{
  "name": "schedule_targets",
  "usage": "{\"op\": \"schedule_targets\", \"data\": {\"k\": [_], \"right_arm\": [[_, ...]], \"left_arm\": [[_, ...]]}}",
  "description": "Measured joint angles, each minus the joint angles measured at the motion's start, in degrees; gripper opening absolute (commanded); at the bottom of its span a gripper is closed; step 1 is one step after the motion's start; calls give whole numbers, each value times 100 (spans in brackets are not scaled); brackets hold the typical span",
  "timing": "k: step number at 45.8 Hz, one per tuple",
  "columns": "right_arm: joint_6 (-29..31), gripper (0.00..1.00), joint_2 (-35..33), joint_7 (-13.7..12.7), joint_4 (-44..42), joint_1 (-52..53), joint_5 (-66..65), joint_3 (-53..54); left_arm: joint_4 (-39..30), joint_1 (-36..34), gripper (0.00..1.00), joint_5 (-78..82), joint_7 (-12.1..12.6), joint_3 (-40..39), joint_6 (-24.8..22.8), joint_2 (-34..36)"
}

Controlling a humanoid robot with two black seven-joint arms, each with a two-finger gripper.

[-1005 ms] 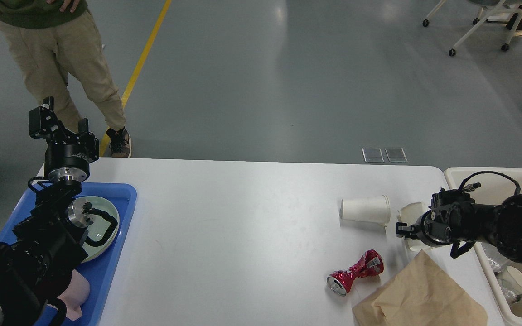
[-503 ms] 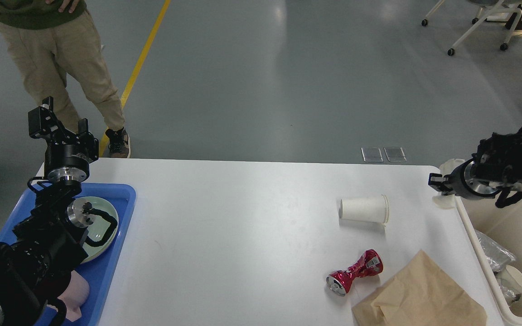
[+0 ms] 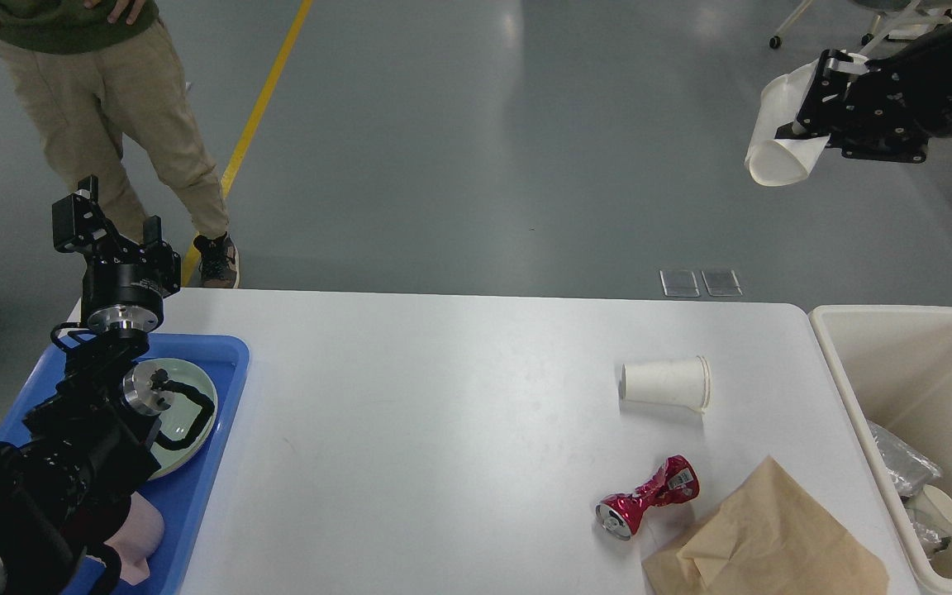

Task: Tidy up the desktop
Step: 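Lift the cup and drop it into the white bin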

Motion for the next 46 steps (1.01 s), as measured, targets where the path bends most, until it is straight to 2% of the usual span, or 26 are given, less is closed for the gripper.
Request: {"op": "schedule_targets", "data": {"k": [8,16,20,26,29,33,36,41,46], "right_arm": [[-250,0,-136,-17,-597,-764,-45,13],[-929,0,-103,-18,-2104,-2532,-37,28],[-1444,0,1,-17,-2836,-3560,18,83],[-2478,0,275,-3,-3418,-4936,48,336],[-2974,27,367,-1,-3633,-5601,50,603],[-3288,66,574,1,-3967,-6250,51,860],[-3399,85,795,1,-4333,-6664,51,949],[-3442,99,1182,1,-4934,-7192,51,976],[-3448,100,1374,1,-5267,-7460,51,983]], "left_arm": [[1,-2,96,0,0,0,0,0],[1,-3,96,0,0,0,0,0],[1,-3,96,0,0,-2,0,0],[-1,-3,96,1,0,-4,0,-1],[1,-3,96,0,0,-4,0,-1],[1,-2,96,0,0,-5,0,-1],[1,-2,96,0,0,-5,0,-1],[0,-2,96,0,0,-3,0,-1],[-1,-2,96,0,0,-2,0,-1]]}}
